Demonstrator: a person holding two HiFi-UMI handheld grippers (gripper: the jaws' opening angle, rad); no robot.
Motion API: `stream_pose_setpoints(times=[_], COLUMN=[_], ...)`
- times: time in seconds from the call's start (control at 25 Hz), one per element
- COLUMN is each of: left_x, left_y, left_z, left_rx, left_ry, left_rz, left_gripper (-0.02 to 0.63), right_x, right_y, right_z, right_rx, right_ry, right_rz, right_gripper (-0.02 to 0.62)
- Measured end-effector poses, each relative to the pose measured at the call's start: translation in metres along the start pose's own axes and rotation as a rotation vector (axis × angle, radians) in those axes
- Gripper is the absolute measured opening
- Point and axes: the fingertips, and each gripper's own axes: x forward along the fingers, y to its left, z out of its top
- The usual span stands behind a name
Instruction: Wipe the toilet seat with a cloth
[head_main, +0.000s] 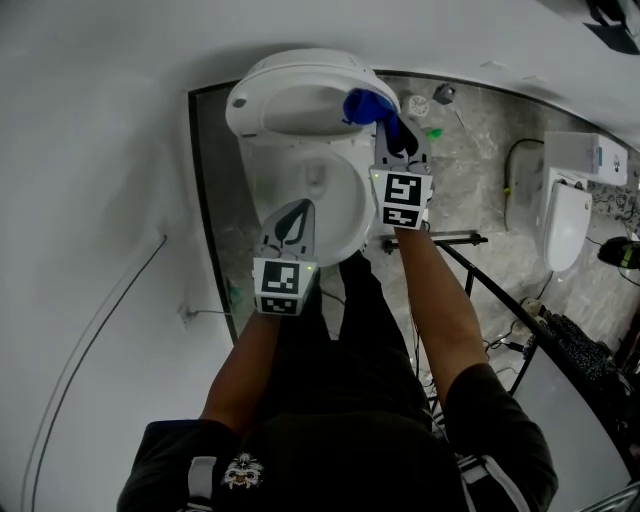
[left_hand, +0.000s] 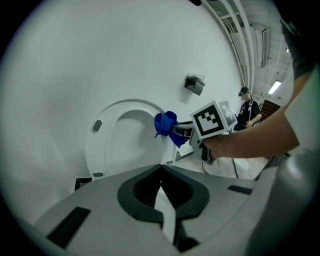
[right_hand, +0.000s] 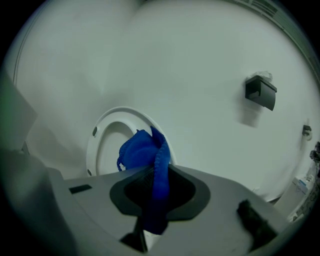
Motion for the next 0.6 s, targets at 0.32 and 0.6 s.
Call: stream_pose_setpoints(times=[0.32, 0.6], left_x=[0.009, 0.017], left_y=[-0.008, -0.005], left_z=[-0.028, -0.048], left_rx=[-0.018, -0.039], left_ry=[0.044, 0.069], left_rz=[-0.007, -0.007], left_gripper=[0.009, 0.009], right_x=[0.003, 0.005], right_y=[-0.002, 0.000], right_z=[-0.054, -0.112], right_rx=[0.045, 0.088], right_ry=[0.093, 0.192], right_rz=[0.002, -0.003], right_gripper=[0.064, 0.064])
